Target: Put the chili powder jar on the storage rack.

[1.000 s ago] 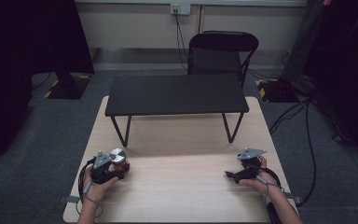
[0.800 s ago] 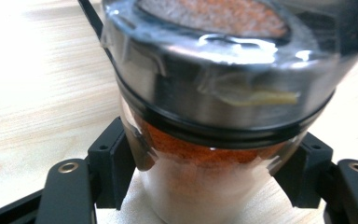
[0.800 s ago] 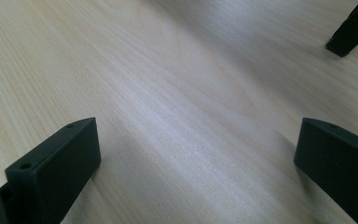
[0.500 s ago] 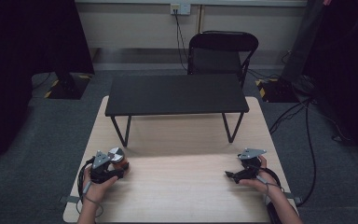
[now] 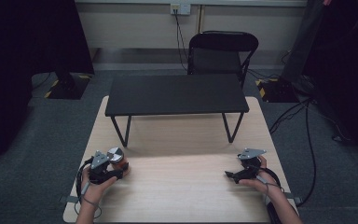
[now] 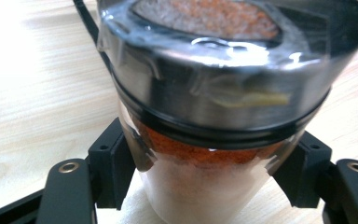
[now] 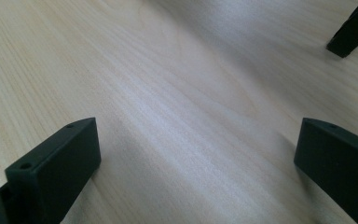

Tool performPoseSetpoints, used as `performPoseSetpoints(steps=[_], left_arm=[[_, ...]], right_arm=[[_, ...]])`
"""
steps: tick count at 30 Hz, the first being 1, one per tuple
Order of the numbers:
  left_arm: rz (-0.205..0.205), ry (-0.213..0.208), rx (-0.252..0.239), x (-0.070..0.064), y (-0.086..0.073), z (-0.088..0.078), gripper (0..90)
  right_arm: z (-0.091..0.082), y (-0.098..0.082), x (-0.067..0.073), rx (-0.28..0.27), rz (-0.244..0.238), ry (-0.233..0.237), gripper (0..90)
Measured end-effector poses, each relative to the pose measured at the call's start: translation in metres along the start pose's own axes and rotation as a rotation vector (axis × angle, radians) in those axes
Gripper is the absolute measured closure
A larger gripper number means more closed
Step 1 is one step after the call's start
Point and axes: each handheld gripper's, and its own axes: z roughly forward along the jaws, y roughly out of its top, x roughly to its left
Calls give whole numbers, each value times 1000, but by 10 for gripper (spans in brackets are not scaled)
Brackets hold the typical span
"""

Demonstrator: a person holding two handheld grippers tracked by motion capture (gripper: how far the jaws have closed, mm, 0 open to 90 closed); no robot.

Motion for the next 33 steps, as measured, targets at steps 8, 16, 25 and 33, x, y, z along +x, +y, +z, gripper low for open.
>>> performPoseSetpoints(steps=[8,16,25,33], left_arm=[[8,-16,-15,-5,8,-4,310],[16,-16,-22,-10,18,-12,310],[22,-51,-16,-12,32,-15,310],[31,-87,-24,-15,49,-17,310]], right_arm=[[0,1,0,3,-4,2,0],[0,1,0,4,-4,2,0],[0,1,1,6,-4,2,0],[0,2,1,8,-3,2,0]])
